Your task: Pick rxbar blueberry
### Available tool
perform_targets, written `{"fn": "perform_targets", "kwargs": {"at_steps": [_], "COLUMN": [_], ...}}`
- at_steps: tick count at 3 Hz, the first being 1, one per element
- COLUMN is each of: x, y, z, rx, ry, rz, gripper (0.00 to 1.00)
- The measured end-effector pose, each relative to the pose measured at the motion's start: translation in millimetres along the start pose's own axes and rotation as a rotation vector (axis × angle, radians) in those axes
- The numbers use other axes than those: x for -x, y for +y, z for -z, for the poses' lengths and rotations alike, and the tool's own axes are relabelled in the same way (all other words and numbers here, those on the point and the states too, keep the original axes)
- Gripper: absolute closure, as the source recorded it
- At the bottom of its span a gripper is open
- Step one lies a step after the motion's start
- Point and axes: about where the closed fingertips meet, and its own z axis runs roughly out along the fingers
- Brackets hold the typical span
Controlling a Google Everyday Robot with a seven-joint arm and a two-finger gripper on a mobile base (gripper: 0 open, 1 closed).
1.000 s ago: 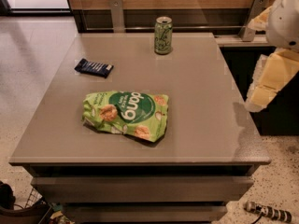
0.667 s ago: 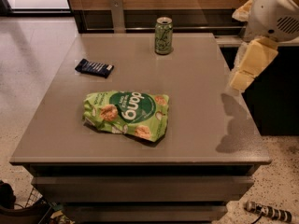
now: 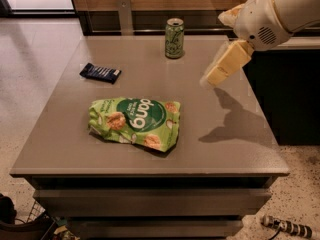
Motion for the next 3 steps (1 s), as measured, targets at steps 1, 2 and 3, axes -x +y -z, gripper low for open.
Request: {"fn": "perform_targets", "kwargs": {"at_steps": [1,2,3], "x": [22,40,60], "y": [-3,-8,-12], "z": [-38,-66,-88], "rx": [0.003,0.007,0.013], "ry": [-0.182,-0.298,-0.383], "rz": [-0.045,-0.063,-0.064], "gripper": [0.00,0.00,0.00]}}
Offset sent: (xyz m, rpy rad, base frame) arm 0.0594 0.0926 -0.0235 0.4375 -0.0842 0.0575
